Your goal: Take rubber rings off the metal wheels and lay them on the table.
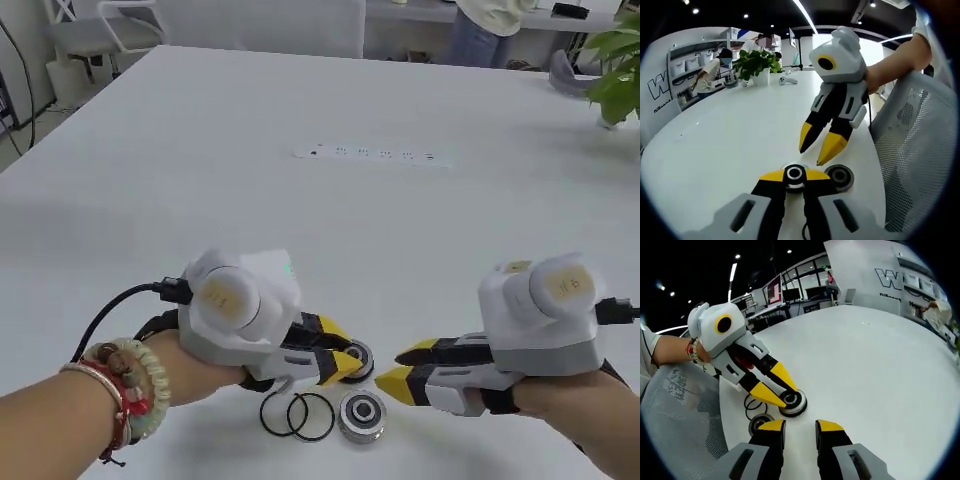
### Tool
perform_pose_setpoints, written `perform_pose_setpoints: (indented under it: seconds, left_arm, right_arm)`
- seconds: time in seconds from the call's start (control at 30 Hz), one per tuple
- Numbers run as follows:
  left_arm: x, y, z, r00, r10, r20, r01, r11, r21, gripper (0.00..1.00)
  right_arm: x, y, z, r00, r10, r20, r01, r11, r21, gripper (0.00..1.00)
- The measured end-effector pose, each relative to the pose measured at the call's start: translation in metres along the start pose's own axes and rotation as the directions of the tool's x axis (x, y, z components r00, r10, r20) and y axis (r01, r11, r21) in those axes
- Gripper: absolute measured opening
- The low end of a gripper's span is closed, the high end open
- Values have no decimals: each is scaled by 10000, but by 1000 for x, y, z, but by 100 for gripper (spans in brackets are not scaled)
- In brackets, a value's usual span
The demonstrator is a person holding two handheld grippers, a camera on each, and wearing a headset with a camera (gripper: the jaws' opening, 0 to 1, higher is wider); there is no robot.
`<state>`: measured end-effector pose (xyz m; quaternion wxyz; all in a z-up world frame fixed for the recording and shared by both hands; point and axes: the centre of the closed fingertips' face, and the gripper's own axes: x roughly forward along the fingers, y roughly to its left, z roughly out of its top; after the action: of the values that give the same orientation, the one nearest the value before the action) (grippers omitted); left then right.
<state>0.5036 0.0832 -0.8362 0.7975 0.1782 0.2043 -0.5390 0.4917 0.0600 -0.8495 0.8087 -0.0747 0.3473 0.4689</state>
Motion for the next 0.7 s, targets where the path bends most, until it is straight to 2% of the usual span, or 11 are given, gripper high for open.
perform_pose_setpoints:
  seconds: [0.13,0.4,0.7]
  left_arm:
    - [2,0,1,10000,-24,79,25,9998,-174,7]
    - [4,-2,3,9998,-77,160,80,9999,-140,7]
    - [4,-3,3,9995,-146,269,150,9998,-131,7]
  right_arm:
    - [3,2,5,9998,24,215,-21,9999,-116,23]
    - [10,6,6,9998,-99,157,111,9969,-778,23]
    - [12,6,6,9997,-60,252,81,9967,-806,22]
